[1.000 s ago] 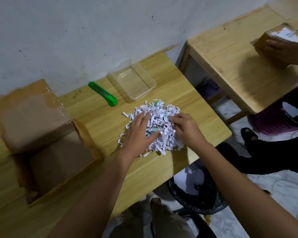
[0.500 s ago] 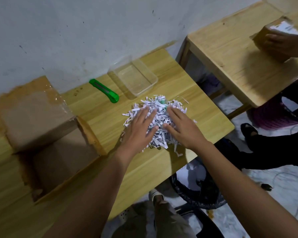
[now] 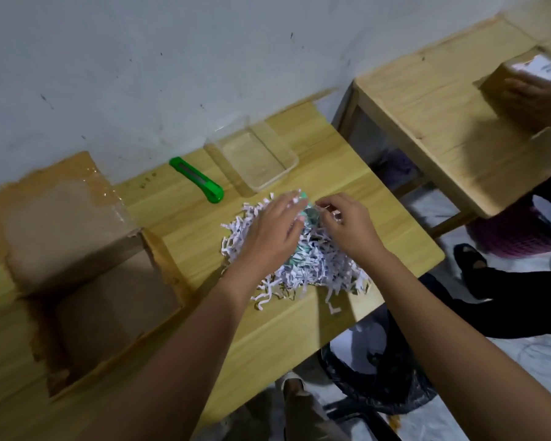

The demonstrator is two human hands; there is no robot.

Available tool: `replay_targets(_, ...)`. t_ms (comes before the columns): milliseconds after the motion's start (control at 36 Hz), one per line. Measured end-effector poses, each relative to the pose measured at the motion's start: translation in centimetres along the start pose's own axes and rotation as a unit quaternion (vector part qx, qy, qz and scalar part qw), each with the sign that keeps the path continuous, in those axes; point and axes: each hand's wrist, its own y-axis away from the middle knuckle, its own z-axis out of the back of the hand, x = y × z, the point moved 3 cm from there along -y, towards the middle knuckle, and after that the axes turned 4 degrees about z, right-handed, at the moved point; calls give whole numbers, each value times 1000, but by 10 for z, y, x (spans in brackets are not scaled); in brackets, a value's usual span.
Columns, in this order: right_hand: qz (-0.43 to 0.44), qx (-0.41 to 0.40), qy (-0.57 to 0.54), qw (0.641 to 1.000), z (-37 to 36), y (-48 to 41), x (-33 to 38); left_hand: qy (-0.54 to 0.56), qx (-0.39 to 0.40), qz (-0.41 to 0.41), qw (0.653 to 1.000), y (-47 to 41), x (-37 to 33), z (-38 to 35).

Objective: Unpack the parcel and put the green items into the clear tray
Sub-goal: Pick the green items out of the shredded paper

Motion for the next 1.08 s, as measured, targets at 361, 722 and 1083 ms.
replay_targets(361, -45, -29, 7, 999, 8, -29, -14, -13, 18, 96, 995, 32, 58, -17)
replay_targets(722, -144, 74, 3, 987, -17, -66, -7, 13, 0, 115, 993, 24, 51, -22)
replay_targets(1083, -57, -91, -102, 989, 29, -58, -3, 24, 2, 129, 991, 17, 49, -25)
